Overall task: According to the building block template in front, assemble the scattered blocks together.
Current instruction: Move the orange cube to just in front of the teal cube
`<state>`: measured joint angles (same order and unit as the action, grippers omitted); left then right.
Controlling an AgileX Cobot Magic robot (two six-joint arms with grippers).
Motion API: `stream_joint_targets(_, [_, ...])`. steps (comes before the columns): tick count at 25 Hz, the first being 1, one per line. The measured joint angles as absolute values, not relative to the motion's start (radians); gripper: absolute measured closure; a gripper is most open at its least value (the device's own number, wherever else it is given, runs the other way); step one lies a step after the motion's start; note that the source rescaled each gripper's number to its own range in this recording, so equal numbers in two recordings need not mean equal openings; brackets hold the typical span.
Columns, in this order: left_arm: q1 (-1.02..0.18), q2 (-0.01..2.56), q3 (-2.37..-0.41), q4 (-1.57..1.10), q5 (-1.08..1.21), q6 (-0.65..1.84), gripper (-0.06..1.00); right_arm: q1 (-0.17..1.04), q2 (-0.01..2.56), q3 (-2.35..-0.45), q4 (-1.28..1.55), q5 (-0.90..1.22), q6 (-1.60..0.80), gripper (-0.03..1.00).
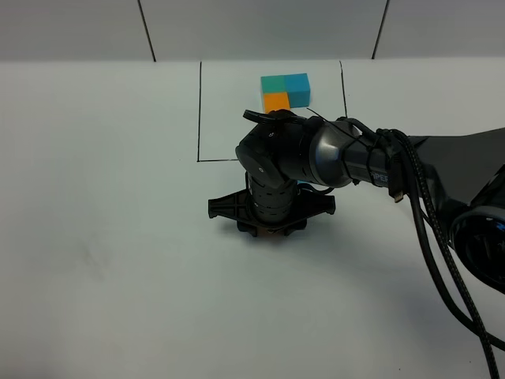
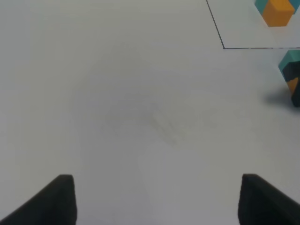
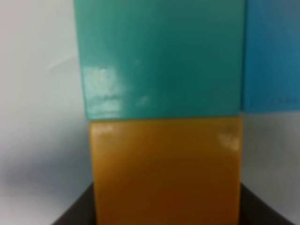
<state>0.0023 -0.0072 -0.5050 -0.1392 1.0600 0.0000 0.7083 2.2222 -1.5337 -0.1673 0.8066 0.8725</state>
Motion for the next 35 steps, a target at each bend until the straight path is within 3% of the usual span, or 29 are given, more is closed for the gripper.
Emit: stream_joint_targets(35, [0.002, -0.007, -0.505, -0.139, 1.06, 0.0, 0.41, 0.705, 2.222, -1.534, -0.137, 0.784, 0.844, 0.93])
